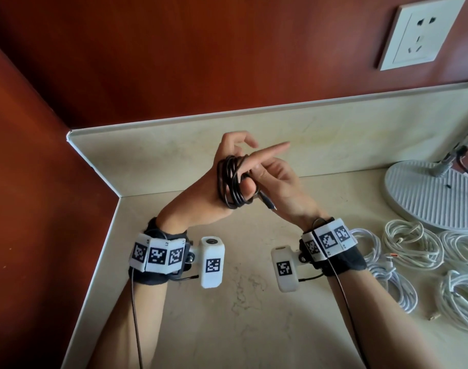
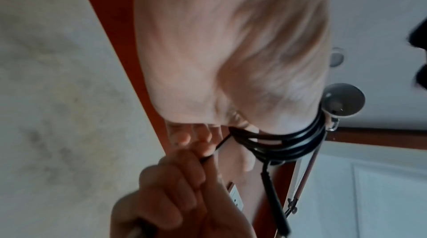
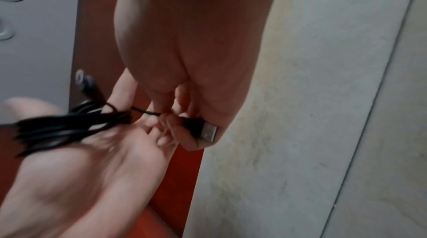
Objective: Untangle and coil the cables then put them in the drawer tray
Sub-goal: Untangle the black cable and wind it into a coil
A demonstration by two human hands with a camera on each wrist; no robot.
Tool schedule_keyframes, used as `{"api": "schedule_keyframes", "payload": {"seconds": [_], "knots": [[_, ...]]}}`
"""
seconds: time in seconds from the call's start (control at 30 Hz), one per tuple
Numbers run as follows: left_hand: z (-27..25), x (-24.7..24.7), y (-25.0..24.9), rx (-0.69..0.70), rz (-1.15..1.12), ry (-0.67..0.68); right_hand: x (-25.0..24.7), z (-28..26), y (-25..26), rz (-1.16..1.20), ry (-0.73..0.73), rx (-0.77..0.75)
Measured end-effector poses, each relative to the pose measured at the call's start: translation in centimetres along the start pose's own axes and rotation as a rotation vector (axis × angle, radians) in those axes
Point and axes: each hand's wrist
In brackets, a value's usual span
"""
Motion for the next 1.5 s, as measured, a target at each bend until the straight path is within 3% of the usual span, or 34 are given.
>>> {"api": "schedule_keyframes", "payload": {"seconds": [0.1, 0.3, 0.43, 0.63, 0.87, 0.93, 1.03, 1.17, 1.4, 1.5], "knots": [[0.2, -0.1, 0.1, 0.012, -0.056, -0.092, 0.9, 0.3, 0.1, -0.088, -0.078, -0.076], [0.6, 0.5, 0.0, 0.008, -0.075, -0.137, 2.2, 0.4, 0.3, -0.387, -0.175, -0.145], [0.3, -0.2, 0.4, 0.005, -0.052, -0.232, 2.6, 0.3, 0.6, -0.436, -0.131, -0.065], [-0.3, -1.0, 1.2, -0.116, -0.026, -0.352, 3.0, 0.1, 1.6, -0.406, -0.002, -0.002], [0.4, -0.4, 1.1, -0.201, -0.265, -0.473, 4.8, -0.2, 0.6, -0.234, -0.171, -0.047], [0.5, -0.5, 0.9, -0.231, -0.39, -0.524, 5.4, -0.4, 0.4, -0.284, -0.15, -0.091], [0.3, -0.9, 0.8, -0.285, -0.464, -0.575, 5.5, -0.5, 0.8, -0.49, -0.006, -0.11], [-0.3, -1.9, 1.4, -0.314, -0.561, -0.527, 4.2, -0.2, 2.3, -0.736, 0.138, -0.133], [0.2, -0.9, 1.2, -0.354, -0.616, -0.365, 3.2, -0.5, 3.6, -1.314, 0.024, -0.422], [0.5, -0.5, 1.4, -0.367, -0.693, -0.325, 3.3, -0.7, 4.2, -1.376, 0.013, -0.43]]}}
Point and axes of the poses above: each hand's wrist, its own z-axis towards the middle knuckle, its own x-axis out of the palm, y = z × x, and after that the axes turned 9 degrees about y, right-handed
